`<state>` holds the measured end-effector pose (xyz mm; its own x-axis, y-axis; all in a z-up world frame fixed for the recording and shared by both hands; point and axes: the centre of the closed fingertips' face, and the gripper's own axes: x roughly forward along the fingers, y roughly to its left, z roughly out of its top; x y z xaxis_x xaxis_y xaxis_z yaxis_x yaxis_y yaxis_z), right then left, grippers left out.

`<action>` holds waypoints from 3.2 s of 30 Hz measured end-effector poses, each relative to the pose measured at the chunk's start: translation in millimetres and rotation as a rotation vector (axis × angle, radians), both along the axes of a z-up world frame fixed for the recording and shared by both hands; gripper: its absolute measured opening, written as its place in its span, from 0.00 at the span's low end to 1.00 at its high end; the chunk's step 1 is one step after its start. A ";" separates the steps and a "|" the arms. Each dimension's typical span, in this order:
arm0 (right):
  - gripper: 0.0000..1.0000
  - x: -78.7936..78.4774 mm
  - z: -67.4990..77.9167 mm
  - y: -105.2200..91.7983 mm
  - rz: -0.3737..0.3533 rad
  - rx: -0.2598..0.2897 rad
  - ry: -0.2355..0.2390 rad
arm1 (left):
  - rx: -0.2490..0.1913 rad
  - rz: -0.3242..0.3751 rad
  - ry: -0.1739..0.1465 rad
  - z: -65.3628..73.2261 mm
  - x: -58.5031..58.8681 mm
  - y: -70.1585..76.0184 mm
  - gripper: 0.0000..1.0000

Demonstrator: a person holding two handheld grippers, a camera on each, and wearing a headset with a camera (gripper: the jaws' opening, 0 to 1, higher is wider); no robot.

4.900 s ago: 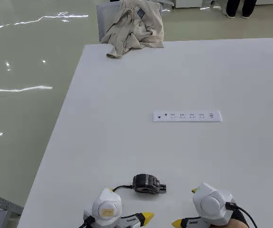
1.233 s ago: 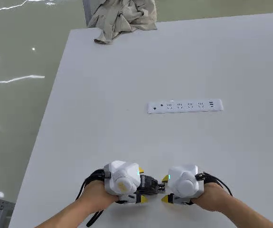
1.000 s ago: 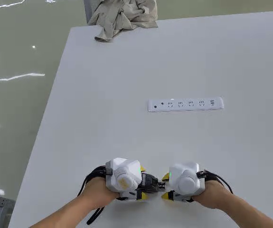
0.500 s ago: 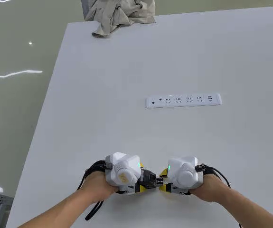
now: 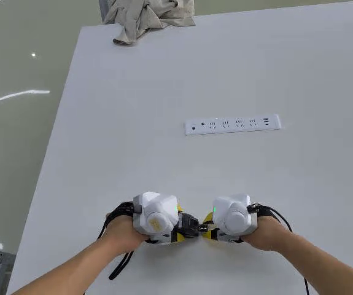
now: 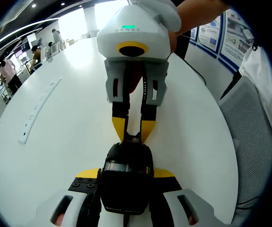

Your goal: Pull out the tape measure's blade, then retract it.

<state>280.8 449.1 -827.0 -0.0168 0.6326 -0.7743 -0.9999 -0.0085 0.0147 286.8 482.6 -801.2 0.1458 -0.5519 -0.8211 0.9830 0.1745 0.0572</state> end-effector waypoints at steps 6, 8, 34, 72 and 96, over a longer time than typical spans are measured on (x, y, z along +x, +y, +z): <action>0.15 -0.2 -0.6 0.2 0.005 0.004 -0.008 | 0.018 -0.007 -0.003 -0.3 -0.4 0.5 0.36; 0.15 0.0 -0.3 -0.5 0.008 0.004 -0.014 | 0.016 -0.005 -0.003 -0.4 -0.1 0.7 0.36; 0.13 0.8 1.5 -16.8 0.022 -0.008 -0.027 | 0.027 0.000 -0.005 -1.0 0.1 0.8 0.35; 0.13 3.4 -0.5 -64.2 0.007 -0.047 -0.020 | 0.039 -0.004 -0.009 -1.5 -0.7 0.7 0.35; 0.13 6.0 0.6 -103.9 -0.021 -0.075 -0.016 | 0.053 -0.018 -0.006 -2.4 -1.1 0.1 0.35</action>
